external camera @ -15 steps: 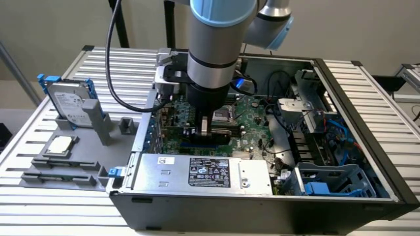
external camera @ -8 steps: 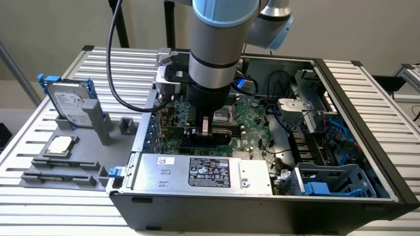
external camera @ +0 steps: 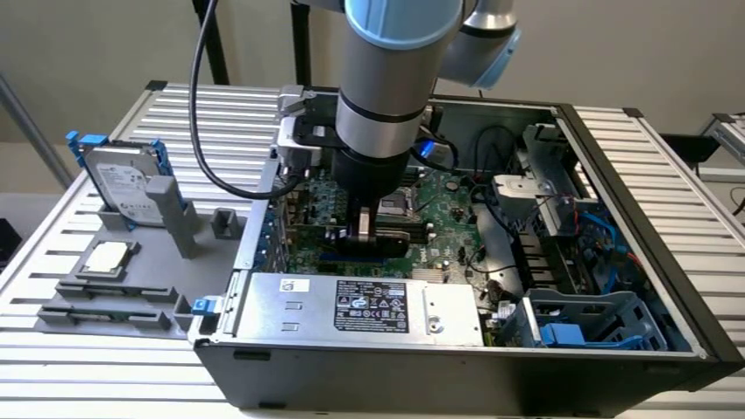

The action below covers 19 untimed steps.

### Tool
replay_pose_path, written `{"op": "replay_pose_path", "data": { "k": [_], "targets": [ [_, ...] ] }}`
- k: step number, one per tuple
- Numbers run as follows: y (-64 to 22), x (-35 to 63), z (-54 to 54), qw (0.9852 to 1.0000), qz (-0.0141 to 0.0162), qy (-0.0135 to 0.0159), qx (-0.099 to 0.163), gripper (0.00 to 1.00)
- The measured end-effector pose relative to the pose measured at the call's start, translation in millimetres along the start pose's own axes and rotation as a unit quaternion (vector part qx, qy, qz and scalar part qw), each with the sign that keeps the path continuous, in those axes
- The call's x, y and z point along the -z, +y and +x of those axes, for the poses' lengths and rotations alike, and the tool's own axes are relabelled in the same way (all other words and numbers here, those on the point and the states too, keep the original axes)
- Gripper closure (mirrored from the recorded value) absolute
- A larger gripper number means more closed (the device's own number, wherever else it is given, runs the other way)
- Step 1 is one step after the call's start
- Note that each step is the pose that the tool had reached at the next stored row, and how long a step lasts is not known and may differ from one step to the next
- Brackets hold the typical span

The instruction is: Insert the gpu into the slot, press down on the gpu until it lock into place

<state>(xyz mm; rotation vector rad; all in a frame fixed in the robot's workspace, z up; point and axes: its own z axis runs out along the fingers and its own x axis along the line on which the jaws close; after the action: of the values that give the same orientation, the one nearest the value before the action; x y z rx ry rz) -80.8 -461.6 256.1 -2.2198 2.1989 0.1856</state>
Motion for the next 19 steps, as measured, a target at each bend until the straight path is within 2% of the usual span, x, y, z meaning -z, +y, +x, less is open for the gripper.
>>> {"op": "replay_pose_path", "data": {
  "k": [19],
  "targets": [
    [-3.7,-0.3,-0.5,0.9999,-0.0152,0.0015,-0.001,0.73]
  ]
}}
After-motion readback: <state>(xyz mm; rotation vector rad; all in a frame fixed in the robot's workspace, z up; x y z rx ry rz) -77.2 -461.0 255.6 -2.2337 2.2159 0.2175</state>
